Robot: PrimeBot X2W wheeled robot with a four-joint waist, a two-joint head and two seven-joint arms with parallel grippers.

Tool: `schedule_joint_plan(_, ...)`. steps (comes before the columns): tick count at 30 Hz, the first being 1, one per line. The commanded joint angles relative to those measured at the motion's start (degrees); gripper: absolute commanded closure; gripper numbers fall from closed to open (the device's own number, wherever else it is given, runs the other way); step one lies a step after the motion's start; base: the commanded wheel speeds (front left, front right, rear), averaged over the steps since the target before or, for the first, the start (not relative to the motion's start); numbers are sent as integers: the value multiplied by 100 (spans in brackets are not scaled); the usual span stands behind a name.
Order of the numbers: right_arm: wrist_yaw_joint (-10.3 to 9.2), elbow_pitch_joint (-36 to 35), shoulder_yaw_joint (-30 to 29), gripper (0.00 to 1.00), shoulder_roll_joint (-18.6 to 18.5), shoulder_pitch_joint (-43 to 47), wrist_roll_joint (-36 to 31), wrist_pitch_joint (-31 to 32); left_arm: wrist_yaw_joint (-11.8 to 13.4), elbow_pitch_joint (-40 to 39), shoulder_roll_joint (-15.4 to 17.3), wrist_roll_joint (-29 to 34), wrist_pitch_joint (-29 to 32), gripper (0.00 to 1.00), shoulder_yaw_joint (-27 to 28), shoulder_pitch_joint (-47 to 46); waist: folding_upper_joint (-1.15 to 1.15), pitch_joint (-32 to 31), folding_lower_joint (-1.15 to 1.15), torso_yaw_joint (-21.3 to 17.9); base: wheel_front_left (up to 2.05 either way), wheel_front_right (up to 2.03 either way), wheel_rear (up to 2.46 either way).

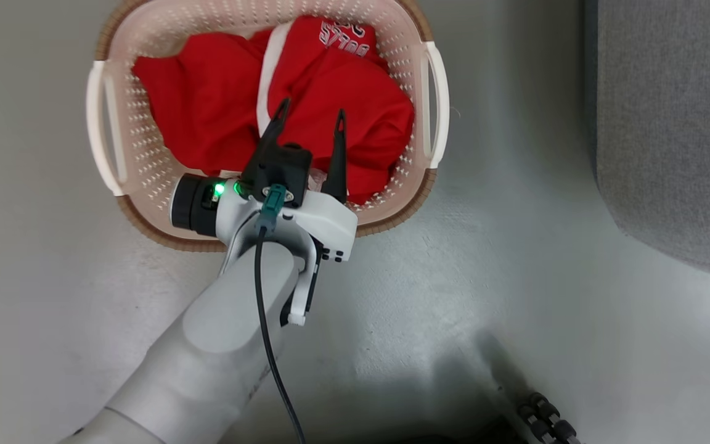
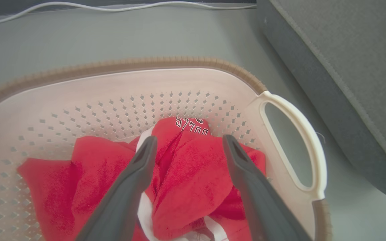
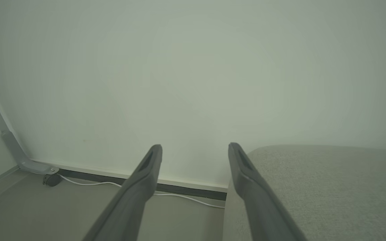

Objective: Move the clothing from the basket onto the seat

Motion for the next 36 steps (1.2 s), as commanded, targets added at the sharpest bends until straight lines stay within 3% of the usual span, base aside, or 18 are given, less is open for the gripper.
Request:
schedule_joint_plan(1,24,-211,-34,0,-123,93,73,-35,-79,31,17,-104,-35,0,23,-100,0,196,0,-153,0,0,0)
schedule_joint_plan(12,24,-517,-44,0,-111,-1,82,-35,-160,1248,17,-779,-35,0,-559,-906,0,635,0,-378,0,0,0)
schedule_joint_plan(16,24,-595,-32,0,-127,-31,45,-35,-76,1848,17,-1345,-35,0,-1001,-1211,0,769,0,-460,0,0,0)
schedule_joint_plan(23,24,-679,-29,0,-78,-47,68,-35,-24,2374,17,-2033,53,0,-1559,-1642,0,887,0,-562,0,0,0)
schedule_joint_plan(29,24,-689,-31,0,2,-77,78,-35,71,2522,17,-2409,488,0,-2078,-1948,0,901,0,-613,0,0,0)
schedule_joint_plan(30,24,-682,-29,0,17,-78,77,-35,86,2516,17,-2459,497,80,-2146,-1980,0,895,0,-617,0,0,0)
schedule_joint_plan(31,24,-673,-31,0,31,-76,78,-35,109,2499,17,-2525,471,100,-2190,-2008,0,885,0,-617,0,0,0)
schedule_joint_plan(36,24,-572,-34,0,69,-26,81,-35,166,2410,17,-2823,292,100,-2438,-1986,0,712,0,-574,0,0,0)
